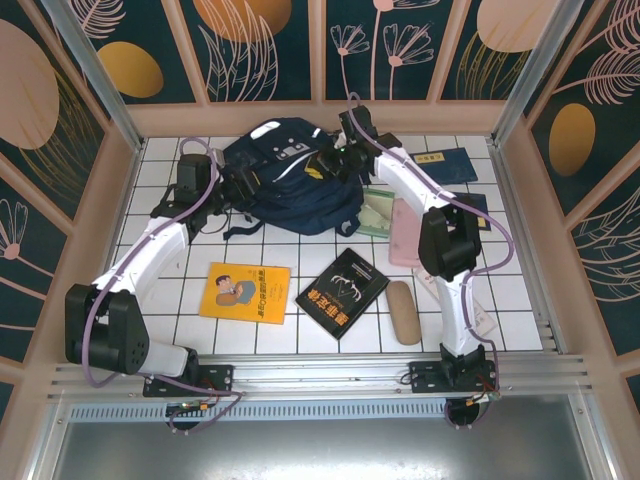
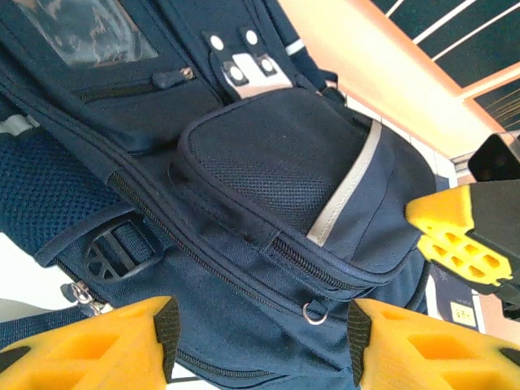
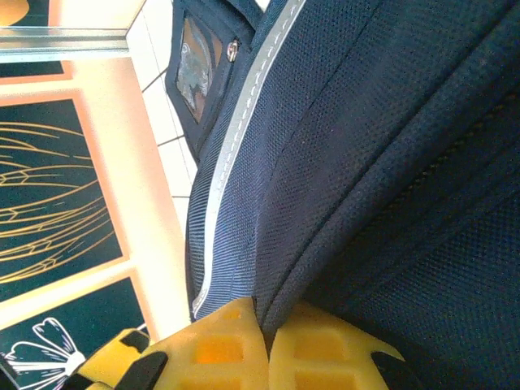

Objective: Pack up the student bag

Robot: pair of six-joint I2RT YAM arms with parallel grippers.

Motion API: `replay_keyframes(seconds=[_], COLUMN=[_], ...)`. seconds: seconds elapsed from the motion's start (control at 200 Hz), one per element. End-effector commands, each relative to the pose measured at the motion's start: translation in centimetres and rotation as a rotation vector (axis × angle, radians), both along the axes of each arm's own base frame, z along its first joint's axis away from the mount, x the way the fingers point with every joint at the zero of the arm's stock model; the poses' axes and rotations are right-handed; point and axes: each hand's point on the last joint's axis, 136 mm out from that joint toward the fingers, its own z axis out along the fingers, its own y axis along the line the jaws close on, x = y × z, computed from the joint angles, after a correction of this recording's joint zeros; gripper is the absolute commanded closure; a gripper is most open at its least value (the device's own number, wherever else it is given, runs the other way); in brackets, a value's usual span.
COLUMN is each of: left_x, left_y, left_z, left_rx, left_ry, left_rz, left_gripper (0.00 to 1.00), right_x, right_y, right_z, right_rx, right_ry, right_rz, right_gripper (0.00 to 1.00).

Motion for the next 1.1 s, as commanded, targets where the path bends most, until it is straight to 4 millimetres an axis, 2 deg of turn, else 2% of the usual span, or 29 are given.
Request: replay_keyframes(seconds=[0.0, 0.08, 0.19, 0.275, 0.365, 0.47, 0.621, 0.801, 0.826, 0.891, 0.926, 1.011, 1.096], left_x=[0.4, 0.3, -0.3, -1.2, -2.1, -2.1, -1.2, -1.3, -1.4, -1.6, -1.7, -2.0, -2.2], left_y=[0.0, 0.8, 2.9, 3.4, 3.3, 2.3, -0.6, -0.9, -0.9, -0.8, -0.7, -0.8, -1.6], left_z=[-0.7, -1.7, -3.1, -3.8, -4.2, -5.2, -4.9, -4.9, -4.9, -4.8, -4.8, -5.1, -5.4], left_rx=[0.01, 0.053, 0.118, 0.052, 0.038, 0.006, -0.171, -0.192, -0.193, -0.192, -0.19, -0.21, -0.27], left_ry=[0.033, 0.078, 0.089, 0.011, -0.067, -0.096, -0.164, -0.223, -0.228, -0.234, -0.233, -0.231, -0.223], left_rz=[0.007, 0.037, 0.116, 0.147, 0.129, 0.071, -0.025, -0.048, -0.049, -0.043, -0.04, -0.04, -0.078], left_gripper=[0.43, 0.44, 0.42, 0.43, 0.43, 0.44, 0.47, 0.44, 0.34, 0.31, 0.26, 0.24, 0.28], right_x=[0.3, -0.3, 0.2, 1.2, 2.3, 2.6, 2.5, 2.9, 3.0, 3.1, 3.2, 3.4, 3.7], right_y=[1.8, 2.3, 1.6, 0.3, -1.2, -1.9, -1.9, -2.6, -2.8, -3.1, -3.3, -3.4, -3.6], right_z=[1.7, 0.6, 0.2, 1.3, 3.6, 6.3, 8.2, 9.9, 10.1, 10.6, 10.8, 11.3, 11.6], right_rx=[0.083, 0.095, 0.087, 0.096, 0.114, 0.165, 0.239, 0.291, 0.299, 0.315, 0.32, 0.333, 0.347], right_ry=[-0.09, -0.06, -0.06, -0.076, -0.109, -0.121, -0.092, -0.076, -0.072, -0.066, -0.065, -0.063, -0.053], right_rz=[0.035, 0.033, 0.024, 0.014, -0.007, -0.008, -0.002, -0.013, -0.015, -0.018, -0.022, -0.024, -0.03], right_gripper=[1.0, 1.0, 1.0, 1.0, 1.0, 1.0, 1.0, 1.0, 1.0, 1.0, 1.0, 1.0, 1.0])
